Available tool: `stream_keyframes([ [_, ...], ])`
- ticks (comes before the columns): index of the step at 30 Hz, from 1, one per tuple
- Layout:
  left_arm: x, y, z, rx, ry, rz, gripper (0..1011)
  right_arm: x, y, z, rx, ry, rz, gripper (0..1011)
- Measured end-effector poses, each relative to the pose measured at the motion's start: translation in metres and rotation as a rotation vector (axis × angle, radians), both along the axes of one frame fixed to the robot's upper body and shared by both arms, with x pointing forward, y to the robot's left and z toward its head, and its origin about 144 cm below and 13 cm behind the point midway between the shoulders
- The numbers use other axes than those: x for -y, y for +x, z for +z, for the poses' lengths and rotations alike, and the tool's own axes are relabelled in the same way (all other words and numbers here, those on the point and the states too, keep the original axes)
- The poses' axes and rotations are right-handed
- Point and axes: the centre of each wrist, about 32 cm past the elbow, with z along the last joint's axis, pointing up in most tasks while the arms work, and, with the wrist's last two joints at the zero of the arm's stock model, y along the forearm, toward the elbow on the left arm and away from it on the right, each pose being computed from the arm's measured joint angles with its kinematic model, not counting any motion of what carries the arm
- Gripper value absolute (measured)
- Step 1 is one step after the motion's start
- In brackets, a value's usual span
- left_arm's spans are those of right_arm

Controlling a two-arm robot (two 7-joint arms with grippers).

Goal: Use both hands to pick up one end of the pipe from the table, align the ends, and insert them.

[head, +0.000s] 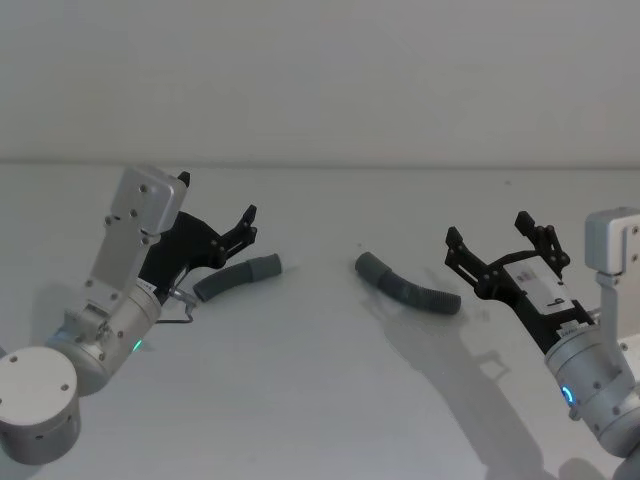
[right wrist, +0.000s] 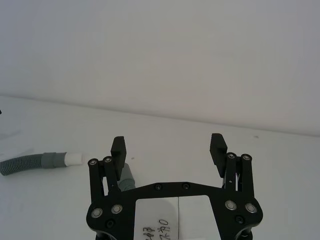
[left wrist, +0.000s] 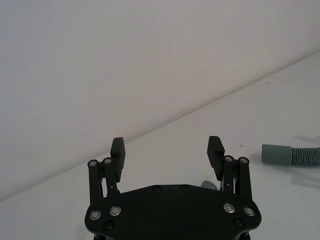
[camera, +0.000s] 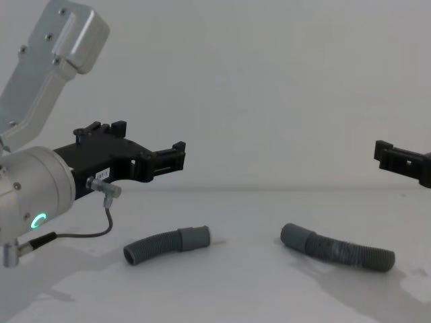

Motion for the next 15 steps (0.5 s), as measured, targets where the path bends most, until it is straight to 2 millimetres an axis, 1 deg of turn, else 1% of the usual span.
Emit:
stream_keyframes([
  [15,0.0001,0.0000,-0.0001,0.000,0.000,0.000,1001,-0.0002,0.0000,0.0000,0.000,0.000,0.001,1001],
])
